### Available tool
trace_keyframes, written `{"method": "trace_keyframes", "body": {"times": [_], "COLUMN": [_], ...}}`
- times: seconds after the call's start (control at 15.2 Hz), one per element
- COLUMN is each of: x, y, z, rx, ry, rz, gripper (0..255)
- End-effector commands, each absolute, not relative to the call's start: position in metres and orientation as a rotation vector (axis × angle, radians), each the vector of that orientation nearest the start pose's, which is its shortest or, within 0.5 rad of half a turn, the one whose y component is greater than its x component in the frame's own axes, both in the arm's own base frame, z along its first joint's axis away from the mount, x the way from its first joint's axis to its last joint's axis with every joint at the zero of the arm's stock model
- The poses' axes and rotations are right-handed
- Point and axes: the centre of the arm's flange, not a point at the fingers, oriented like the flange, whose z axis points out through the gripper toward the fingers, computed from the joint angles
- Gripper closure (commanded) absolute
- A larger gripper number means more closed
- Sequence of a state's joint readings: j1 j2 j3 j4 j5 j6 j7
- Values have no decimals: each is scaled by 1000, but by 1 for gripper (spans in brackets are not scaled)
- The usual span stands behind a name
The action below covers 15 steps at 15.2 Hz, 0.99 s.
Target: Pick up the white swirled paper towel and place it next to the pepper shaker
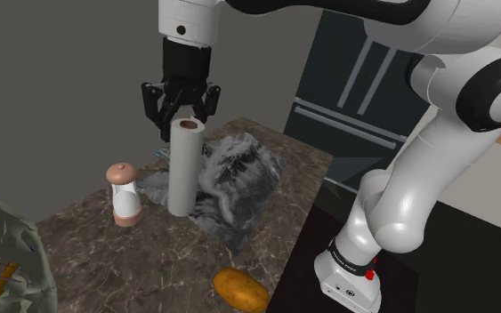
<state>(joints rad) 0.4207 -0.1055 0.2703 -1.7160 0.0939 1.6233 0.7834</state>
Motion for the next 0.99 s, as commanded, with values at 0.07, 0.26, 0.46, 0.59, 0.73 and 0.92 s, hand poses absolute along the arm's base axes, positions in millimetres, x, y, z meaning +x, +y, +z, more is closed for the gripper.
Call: {"method": "trace_keyframes", "body": {"times": [0.07, 0.26, 0.46, 0.59, 0.73, 0.92], "x": [395, 395, 395, 395, 395, 395], "y": [348, 348, 348, 348, 348, 348], "z": [599, 583, 567, 557, 546, 530], "rx": [-3082, -3082, -3082, -3082, -3082, -3082], "ry": [152, 152, 152, 152, 152, 152], "rz": [57, 57, 57, 57, 57, 57], "gripper": [255, 255, 255, 255, 255, 255]}}
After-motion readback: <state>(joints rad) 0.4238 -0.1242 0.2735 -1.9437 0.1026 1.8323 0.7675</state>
